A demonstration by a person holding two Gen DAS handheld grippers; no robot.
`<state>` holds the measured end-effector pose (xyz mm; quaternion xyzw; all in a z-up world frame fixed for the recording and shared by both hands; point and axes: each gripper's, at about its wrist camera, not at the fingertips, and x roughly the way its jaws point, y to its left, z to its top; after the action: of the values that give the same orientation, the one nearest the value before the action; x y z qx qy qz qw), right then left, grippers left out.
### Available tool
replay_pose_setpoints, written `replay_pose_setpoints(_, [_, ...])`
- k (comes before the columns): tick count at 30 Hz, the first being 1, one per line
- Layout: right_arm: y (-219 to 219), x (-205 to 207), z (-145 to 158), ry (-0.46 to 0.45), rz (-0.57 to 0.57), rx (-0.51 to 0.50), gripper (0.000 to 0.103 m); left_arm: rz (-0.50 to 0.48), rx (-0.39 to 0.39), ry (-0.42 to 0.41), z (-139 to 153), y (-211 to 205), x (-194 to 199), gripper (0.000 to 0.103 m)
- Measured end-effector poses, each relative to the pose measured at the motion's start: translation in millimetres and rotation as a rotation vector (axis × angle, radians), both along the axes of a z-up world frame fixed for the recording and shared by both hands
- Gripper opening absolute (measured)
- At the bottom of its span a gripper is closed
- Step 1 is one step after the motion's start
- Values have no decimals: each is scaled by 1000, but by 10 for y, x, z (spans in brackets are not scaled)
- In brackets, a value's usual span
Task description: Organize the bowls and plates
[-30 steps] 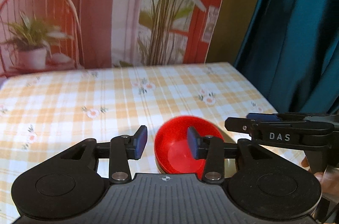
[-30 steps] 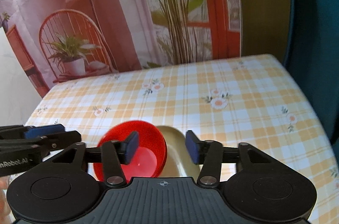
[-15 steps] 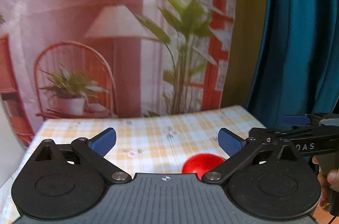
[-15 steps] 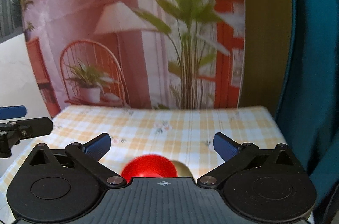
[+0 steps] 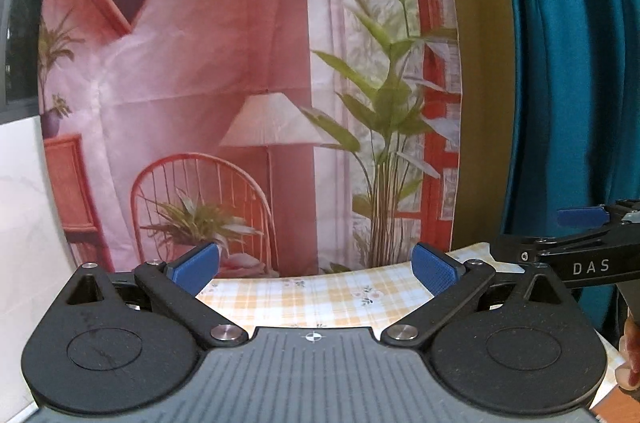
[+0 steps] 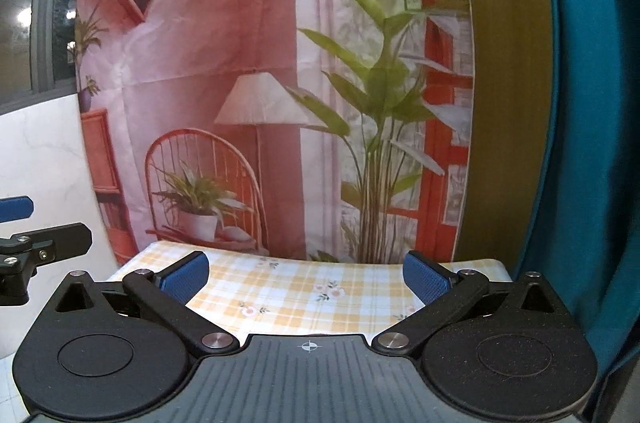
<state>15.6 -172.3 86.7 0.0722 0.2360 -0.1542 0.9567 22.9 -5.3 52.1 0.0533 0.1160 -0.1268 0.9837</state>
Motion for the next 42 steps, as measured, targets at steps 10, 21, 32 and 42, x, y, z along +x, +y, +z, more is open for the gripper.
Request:
replay_pose_setpoints(10, [104,-250,162,-26,12,-30,103,13,-43,-14,26,64,-229,103])
replay_pose_setpoints(21, [113,-273,186,-39,16,-28,103,24,-43,-26,57,52,-281,103])
replay_pose_setpoints(32, [85,-298,165,-38,6,-21,103,34,-29,-29,61,34,-300,103])
replay_pose_setpoints(42, [67,-298,153,-37,4,-16,103,26,-24,-31,73,33,-308,103])
